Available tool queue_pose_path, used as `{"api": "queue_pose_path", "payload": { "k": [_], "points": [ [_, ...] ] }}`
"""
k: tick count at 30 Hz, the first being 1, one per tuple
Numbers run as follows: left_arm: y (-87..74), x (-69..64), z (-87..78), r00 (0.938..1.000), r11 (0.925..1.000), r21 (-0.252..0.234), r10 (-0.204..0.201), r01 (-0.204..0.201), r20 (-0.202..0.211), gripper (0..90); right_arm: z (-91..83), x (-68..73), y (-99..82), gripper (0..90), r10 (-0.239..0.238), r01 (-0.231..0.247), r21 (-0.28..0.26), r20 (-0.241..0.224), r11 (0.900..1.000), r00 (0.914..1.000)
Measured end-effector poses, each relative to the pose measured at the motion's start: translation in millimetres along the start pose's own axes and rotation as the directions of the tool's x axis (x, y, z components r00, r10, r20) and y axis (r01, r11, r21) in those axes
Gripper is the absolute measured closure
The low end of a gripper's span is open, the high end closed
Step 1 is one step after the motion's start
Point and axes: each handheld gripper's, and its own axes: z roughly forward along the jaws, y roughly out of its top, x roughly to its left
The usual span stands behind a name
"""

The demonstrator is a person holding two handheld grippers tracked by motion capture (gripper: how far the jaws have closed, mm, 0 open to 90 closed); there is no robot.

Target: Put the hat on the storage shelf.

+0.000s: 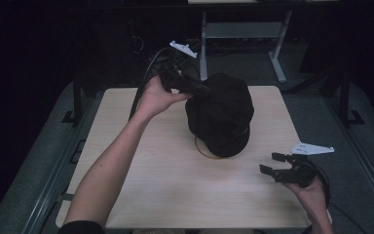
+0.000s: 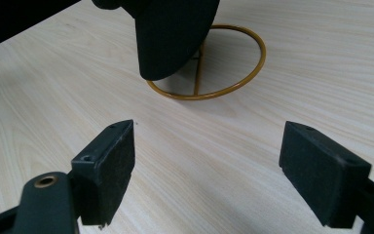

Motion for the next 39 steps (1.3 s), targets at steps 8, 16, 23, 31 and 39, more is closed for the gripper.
{"api": "queue_pose_path", "payload": {
  "k": [8, 16, 23, 31, 39],
  "points": [
    [-12.3, 0.9, -2.0, 0.9999, 0.9999, -0.008, -0.013, 0.013, -0.003, 46.2, 1.0, 1.5, 1.0, 20.1, 0.001, -0.002, -0.012, -0.006, 0.9999, 1.0000],
    [-26.8, 4.3, -3.5, 0.9990, 0.9988, -0.024, -0.043, 0.043, -0.010, 42.7, 2.8, 2.7, 1.1, 19.7, -0.002, 0.002, -0.005, -0.004, 1.0000, 1.0000],
    [-35.2, 5.6, -8.5, 0.9986, 0.9985, -0.026, -0.049, 0.049, -0.018, 39.8, 3.3, 3.1, 1.2, 19.5, -0.004, 0.004, -0.003, -0.003, 1.0000, 1.0000],
    [-44.3, 3.5, -18.1, 0.9982, 0.9976, -0.045, -0.055, 0.054, -0.026, 36.6, 5.4, 5.5, 1.7, 19.5, -0.010, 0.010, 0.009, -0.005, 0.9999, 0.9999],
    [-60.8, 4.1, -22.7, 0.9956, 0.9954, -0.042, -0.087, 0.085, -0.034, 33.4, 6.9, 8.4, 2.6, 19.5, -0.017, 0.017, 0.006, -0.010, 0.9998, 0.9998]
  ]
}}
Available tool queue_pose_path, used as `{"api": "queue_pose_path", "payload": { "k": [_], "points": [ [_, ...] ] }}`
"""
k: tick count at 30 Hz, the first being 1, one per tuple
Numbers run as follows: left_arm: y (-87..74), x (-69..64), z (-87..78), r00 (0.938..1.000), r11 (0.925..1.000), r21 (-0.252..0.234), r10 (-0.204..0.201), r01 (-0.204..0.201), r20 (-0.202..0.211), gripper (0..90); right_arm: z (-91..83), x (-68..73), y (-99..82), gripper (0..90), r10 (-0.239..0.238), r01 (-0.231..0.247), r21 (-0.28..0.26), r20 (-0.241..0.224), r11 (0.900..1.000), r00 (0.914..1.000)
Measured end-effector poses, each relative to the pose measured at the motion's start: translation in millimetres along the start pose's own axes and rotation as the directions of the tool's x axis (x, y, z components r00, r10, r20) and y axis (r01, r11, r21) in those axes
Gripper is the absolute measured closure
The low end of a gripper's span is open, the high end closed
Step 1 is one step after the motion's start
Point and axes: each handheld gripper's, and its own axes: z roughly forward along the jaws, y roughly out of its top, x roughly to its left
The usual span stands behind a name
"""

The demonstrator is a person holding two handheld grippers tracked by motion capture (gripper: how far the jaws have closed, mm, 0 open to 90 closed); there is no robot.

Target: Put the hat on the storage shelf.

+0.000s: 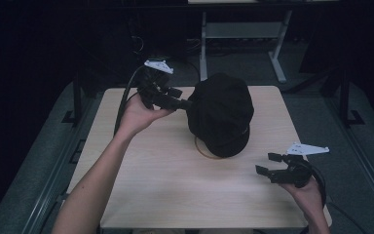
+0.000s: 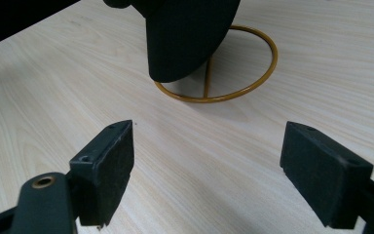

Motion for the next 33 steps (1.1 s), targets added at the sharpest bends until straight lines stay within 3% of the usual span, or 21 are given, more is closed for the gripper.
{"api": "queue_pose_path", "payload": {
  "k": [12, 33],
  "points": [
    [-13.2, -1.2, -8.9, 0.9999, 1.0000, -0.003, -0.005, 0.005, -0.010, 29.8, 3.9, 3.3, 0.6, 19.4, -0.012, 0.012, 0.008, 0.000, 0.9999, 0.9999],
    [-57.7, -1.9, -19.2, 0.9986, 0.9989, -0.006, -0.047, 0.047, -0.025, 27.0, 6.6, 8.8, 1.1, 19.5, -0.018, 0.018, 0.025, 0.002, 0.9995, 0.9998]
  ]
}}
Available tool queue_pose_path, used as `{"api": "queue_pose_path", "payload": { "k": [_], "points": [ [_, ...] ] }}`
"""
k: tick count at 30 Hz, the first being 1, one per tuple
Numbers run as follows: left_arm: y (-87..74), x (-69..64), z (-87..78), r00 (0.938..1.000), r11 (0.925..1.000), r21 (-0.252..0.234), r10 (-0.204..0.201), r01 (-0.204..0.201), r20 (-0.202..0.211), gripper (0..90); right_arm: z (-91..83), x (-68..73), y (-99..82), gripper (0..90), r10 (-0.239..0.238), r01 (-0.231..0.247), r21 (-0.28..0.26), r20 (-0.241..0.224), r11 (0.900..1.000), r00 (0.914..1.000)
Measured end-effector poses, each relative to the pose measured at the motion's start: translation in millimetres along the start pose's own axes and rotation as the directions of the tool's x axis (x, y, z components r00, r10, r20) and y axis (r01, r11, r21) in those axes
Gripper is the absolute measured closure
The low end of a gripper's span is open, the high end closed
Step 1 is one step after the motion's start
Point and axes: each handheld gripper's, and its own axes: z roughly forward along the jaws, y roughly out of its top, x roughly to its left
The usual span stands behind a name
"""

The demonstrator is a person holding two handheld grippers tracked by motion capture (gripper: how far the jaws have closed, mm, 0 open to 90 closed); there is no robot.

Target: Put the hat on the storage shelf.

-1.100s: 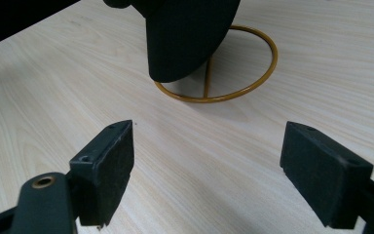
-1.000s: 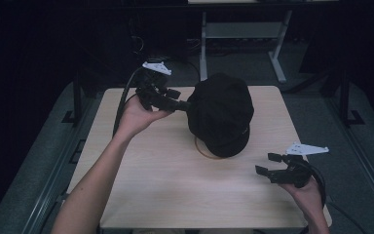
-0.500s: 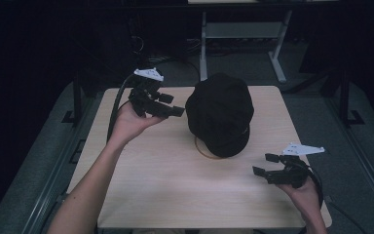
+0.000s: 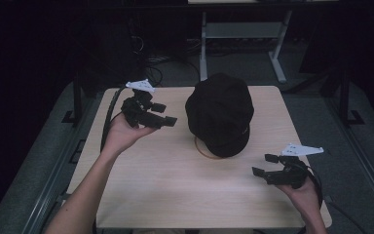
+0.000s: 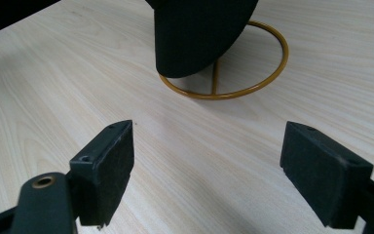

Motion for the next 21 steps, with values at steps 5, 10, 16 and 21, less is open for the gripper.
{"api": "queue_pose_path", "payload": {
  "k": [5, 10, 16, 21],
  "points": [
    [-9.7, -1.3, -1.6, 1.0000, 0.9999, -0.011, -0.004, 0.004, 0.005, 27.0, 1.7, 1.6, 0.5, 19.2, -0.009, 0.009, 0.003, -0.001, 1.0000, 1.0000],
    [-22.8, -1.7, -1.0, 0.9998, 0.9998, -0.005, -0.018, 0.018, 0.001, 27.0, 3.7, 4.3, 1.1, 19.3, -0.010, 0.010, 0.007, -0.001, 0.9999, 0.9999],
    [-32.8, -0.6, -1.5, 0.9997, 0.9997, 0.000, -0.024, 0.024, -0.006, 26.8, 3.2, 4.1, 0.3, 19.3, -0.007, 0.007, 0.013, 0.002, 0.9999, 1.0000],
    [-43.1, 0.5, -2.4, 0.9993, 0.9993, -0.005, -0.037, 0.036, -0.011, 26.5, 3.2, 4.0, -0.1, 19.3, -0.006, 0.006, 0.013, 0.004, 0.9999, 1.0000]
  ]
}}
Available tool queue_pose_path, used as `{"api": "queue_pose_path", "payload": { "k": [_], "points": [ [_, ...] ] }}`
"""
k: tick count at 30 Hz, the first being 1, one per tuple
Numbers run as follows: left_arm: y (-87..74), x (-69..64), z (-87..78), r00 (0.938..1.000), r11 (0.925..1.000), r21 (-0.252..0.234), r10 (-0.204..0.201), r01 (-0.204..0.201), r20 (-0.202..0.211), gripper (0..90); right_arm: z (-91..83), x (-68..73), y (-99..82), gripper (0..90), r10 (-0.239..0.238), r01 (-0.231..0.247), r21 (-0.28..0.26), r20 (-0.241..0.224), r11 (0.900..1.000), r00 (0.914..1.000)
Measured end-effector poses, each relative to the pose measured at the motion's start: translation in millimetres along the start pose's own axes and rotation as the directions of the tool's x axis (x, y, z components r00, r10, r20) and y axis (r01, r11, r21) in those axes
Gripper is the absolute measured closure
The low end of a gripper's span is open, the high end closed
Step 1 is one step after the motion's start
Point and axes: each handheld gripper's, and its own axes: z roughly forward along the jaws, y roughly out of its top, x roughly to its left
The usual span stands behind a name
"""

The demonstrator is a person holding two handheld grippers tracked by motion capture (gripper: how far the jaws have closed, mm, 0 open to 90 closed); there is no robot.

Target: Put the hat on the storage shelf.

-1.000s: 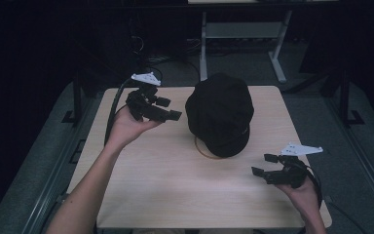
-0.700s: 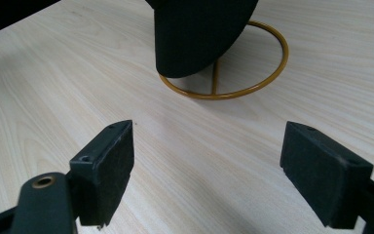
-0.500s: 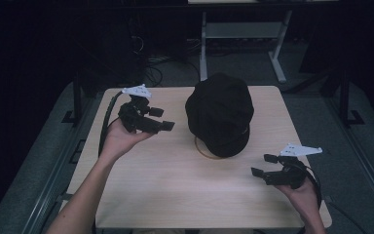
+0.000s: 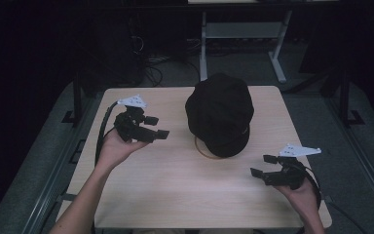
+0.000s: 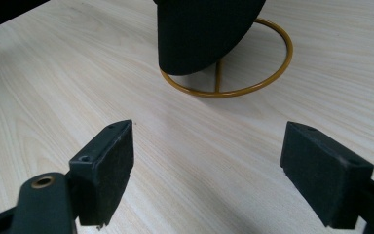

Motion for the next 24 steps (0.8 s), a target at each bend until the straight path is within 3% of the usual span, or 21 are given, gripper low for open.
{"api": "queue_pose_path", "payload": {
  "k": [24],
  "points": [
    [-46.2, -3.2, -8.2, 0.9988, 0.9995, -0.004, -0.032, 0.032, -0.037, 24.9, 4.1, 3.7, 0.0, 19.4, -0.008, 0.008, 0.009, 0.001, 0.9999, 1.0000]
  ]
}}
